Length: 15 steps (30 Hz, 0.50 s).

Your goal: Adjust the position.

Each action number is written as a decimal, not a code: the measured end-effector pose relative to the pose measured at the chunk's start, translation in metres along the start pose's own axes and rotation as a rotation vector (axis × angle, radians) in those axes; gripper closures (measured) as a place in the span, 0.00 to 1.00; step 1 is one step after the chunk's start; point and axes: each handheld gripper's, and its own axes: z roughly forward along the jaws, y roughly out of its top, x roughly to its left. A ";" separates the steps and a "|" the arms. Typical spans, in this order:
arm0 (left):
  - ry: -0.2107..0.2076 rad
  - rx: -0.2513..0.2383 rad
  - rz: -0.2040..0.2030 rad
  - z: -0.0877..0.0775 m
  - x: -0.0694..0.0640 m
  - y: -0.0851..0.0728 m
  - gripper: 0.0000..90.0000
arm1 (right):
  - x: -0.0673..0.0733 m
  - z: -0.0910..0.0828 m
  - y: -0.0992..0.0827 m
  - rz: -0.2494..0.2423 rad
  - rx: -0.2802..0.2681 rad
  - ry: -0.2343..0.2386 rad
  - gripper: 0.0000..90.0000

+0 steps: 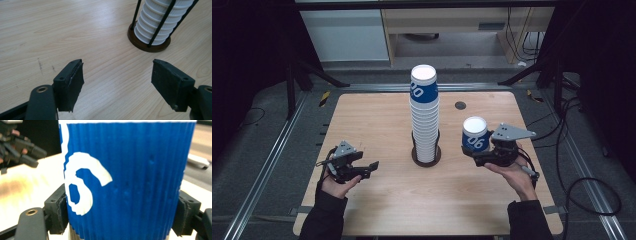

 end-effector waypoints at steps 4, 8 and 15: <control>-0.009 0.003 0.016 0.000 -0.006 0.002 0.27 | 0.004 0.005 -0.007 -0.009 0.006 0.026 0.22; -0.028 -0.001 0.028 0.000 -0.011 0.004 0.27 | 0.010 0.007 -0.013 -0.028 0.030 0.055 0.22; -0.073 -0.009 0.042 -0.001 -0.018 0.007 0.27 | 0.017 0.015 -0.023 -0.050 0.068 0.124 0.22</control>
